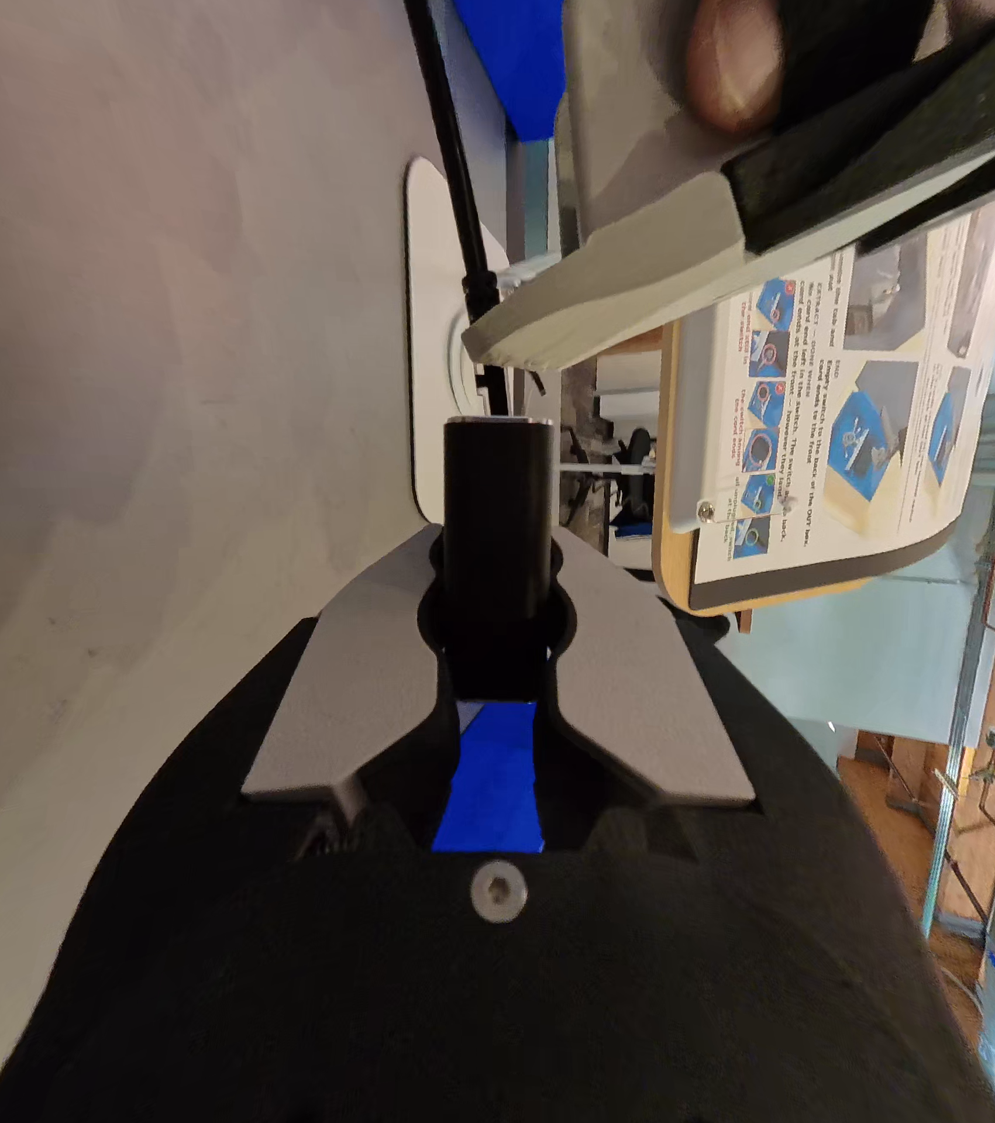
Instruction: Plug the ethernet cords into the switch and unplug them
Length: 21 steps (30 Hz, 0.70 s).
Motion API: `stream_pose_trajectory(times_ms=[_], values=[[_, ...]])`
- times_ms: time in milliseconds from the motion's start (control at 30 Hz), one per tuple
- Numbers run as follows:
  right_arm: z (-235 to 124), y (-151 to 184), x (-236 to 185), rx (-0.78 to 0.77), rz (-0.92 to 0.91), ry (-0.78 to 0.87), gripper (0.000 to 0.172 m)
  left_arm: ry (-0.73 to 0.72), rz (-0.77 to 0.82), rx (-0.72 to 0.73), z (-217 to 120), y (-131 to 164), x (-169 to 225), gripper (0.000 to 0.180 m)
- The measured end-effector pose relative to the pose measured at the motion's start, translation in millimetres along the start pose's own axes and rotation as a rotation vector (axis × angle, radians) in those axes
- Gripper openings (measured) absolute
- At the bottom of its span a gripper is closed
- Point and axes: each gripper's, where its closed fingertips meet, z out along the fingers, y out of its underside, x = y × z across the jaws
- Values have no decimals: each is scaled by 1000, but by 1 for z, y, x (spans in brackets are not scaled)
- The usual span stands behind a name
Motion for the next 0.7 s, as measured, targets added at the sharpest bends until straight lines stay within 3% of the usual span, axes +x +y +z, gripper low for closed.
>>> stream_pose_trajectory(times_ms=[33,433,700], values=[[-2,0,1,9,-3,2,27,-1,8,8,-1,-1,1,11],[-23,-22,11,122,-38,-3,26,37,240,-50,-12,1,20,11],[-26,-32,8,124,-66,-21,26,-9,267,-109,-9,5,20,10]])
